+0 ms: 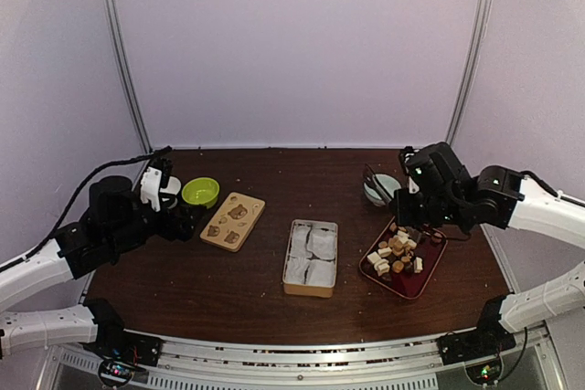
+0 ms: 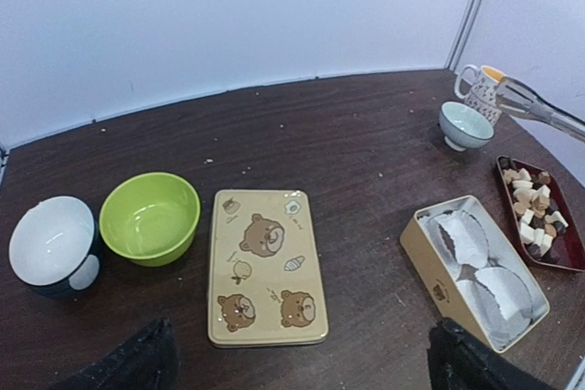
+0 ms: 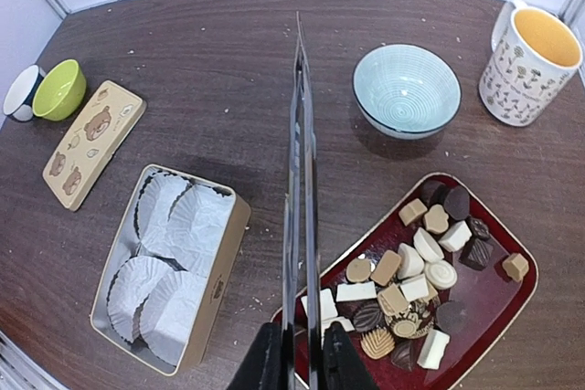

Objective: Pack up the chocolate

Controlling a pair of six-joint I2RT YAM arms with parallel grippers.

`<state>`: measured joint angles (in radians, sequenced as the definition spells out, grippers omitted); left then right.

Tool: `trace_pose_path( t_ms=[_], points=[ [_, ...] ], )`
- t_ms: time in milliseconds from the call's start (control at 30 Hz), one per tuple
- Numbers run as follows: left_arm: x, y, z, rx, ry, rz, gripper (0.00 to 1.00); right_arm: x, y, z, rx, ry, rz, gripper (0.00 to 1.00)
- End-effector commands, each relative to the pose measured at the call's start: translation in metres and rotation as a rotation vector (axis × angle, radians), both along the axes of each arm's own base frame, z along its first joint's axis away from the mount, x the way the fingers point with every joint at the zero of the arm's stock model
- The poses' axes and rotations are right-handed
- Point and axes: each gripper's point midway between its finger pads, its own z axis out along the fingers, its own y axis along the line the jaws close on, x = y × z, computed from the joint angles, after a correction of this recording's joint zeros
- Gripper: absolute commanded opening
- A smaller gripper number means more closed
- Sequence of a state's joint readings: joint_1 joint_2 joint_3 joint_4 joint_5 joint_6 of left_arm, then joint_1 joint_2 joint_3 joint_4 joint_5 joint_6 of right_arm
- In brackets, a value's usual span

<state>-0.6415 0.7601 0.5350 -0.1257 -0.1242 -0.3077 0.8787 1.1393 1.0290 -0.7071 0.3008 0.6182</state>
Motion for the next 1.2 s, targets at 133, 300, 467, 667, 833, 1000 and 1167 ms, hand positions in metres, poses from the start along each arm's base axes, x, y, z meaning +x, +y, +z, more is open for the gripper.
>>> trace_pose_path(
  t_ms=[133,300,467,667,833,1000,1167],
  points=[
    [-0.001,-0.016,0.026,-0.124,0.001,-0.054,0.98,0.005,0.021,0.017,0.034,-0.158,0.172,0.14],
    [0.001,-0.010,0.026,-0.075,-0.007,-0.031,0.98,0.007,0.023,-0.002,-0.045,-0.153,0.217,0.15],
    [-0.006,-0.037,0.034,-0.220,0.051,-0.140,0.98,0.006,0.038,-0.012,-0.048,-0.111,0.283,0.11],
    [-0.012,-0.093,0.062,-0.590,0.162,-0.373,0.98,-0.009,0.070,0.015,0.120,-0.162,0.444,0.13],
    [-0.012,-0.126,0.091,-0.784,0.166,-0.522,0.98,-0.021,0.092,0.047,0.283,-0.203,0.531,0.13],
    [-0.014,-0.150,0.118,-0.806,0.129,-0.600,0.95,-0.032,0.107,0.090,0.468,-0.248,0.583,0.13],
    [-0.019,-0.174,0.144,-0.836,0.119,-0.685,0.80,-0.045,0.119,0.129,0.649,-0.275,0.645,0.13]
  ],
)
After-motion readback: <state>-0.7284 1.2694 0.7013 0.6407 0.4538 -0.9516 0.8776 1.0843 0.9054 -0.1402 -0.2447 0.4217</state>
